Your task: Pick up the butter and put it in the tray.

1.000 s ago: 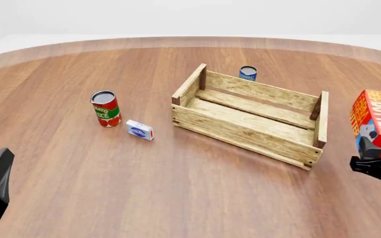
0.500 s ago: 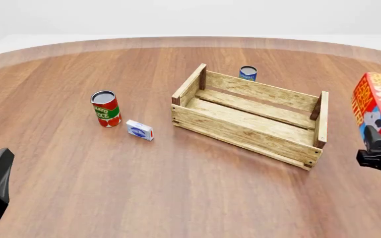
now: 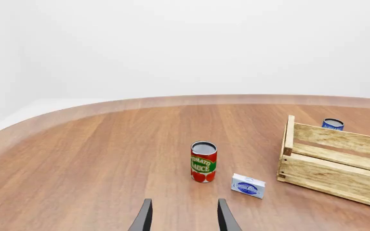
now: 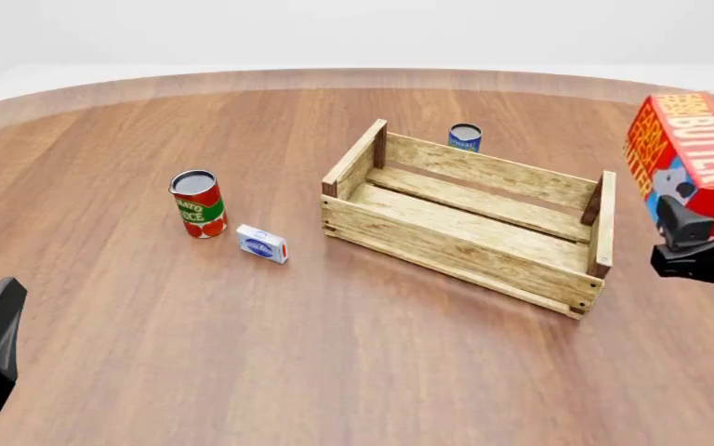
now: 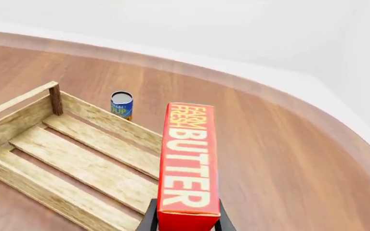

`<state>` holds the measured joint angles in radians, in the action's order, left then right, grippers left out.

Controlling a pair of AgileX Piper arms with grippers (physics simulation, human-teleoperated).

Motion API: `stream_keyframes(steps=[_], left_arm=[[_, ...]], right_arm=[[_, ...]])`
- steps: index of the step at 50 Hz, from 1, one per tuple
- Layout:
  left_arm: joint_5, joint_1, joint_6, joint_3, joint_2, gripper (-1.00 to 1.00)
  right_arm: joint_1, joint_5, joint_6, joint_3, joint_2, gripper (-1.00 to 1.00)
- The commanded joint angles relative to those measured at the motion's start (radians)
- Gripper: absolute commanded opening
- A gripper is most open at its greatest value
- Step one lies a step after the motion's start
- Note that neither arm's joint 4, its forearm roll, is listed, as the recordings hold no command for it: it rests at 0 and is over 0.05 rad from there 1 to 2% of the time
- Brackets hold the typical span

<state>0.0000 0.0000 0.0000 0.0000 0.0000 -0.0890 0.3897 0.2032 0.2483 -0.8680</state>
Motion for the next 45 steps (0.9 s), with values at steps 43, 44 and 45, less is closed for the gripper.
stream_keyframes(steps=[43,44,45], left_arm=[[0.000,0.000,0.000,0.000,0.000,1.00],[0.000,0.000,0.000,0.000,0.000,1.00],[0.000,0.000,0.000,0.000,0.000,1.00]], right_arm=[[0.220,0.107,-0.010,0.223,-0.351,-1.00],[0.223,0.109,-0.009,0.225,-0.356,-1.00],[0.226,0.113,-0.008,0.228,-0.364,-1.00]])
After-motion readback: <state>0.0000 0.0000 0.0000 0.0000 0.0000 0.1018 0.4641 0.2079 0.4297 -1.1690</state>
